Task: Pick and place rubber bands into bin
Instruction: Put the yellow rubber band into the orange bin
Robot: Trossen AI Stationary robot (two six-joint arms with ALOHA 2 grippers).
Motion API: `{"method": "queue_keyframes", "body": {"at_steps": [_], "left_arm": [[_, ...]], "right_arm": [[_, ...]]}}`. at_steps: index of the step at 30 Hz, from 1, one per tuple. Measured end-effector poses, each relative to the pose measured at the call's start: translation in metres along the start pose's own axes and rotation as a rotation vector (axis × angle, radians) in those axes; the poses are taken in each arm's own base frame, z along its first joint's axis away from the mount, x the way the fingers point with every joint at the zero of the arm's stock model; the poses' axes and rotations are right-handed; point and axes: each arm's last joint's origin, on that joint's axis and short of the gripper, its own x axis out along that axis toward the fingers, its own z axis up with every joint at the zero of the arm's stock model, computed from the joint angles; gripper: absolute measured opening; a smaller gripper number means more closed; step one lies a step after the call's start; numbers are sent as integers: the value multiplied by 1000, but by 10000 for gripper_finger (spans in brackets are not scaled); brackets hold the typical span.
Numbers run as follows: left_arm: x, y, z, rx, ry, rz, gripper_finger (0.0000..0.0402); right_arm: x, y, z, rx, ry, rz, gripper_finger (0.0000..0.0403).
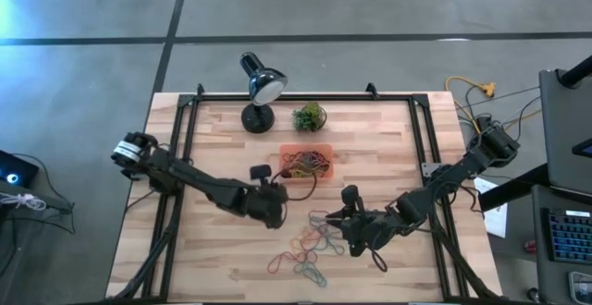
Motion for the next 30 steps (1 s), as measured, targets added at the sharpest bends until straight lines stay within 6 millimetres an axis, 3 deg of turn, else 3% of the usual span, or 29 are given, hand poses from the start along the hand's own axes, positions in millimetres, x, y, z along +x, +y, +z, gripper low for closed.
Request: {"method": "queue_keyframes", "body": {"at_steps": [7, 13, 18, 24, 30], "left_arm": [[-27, -17, 14, 143, -186, 253, 0], [-34, -18, 19, 208, -272, 467, 0], [-27, -7, 30, 239, -274, 544, 0], [-8, 20, 42, 231, -227, 615, 0], [13, 44, 46, 182, -194, 566, 0]], "right_arm": [[0, 0, 0, -1, 2, 0, 56], [0, 0, 0, -2, 2, 0, 56], [0, 0, 0, 2, 2, 0, 56], [0, 0, 0, 9, 2, 0, 56], [0, 0, -1, 7, 4, 0, 56]]}}
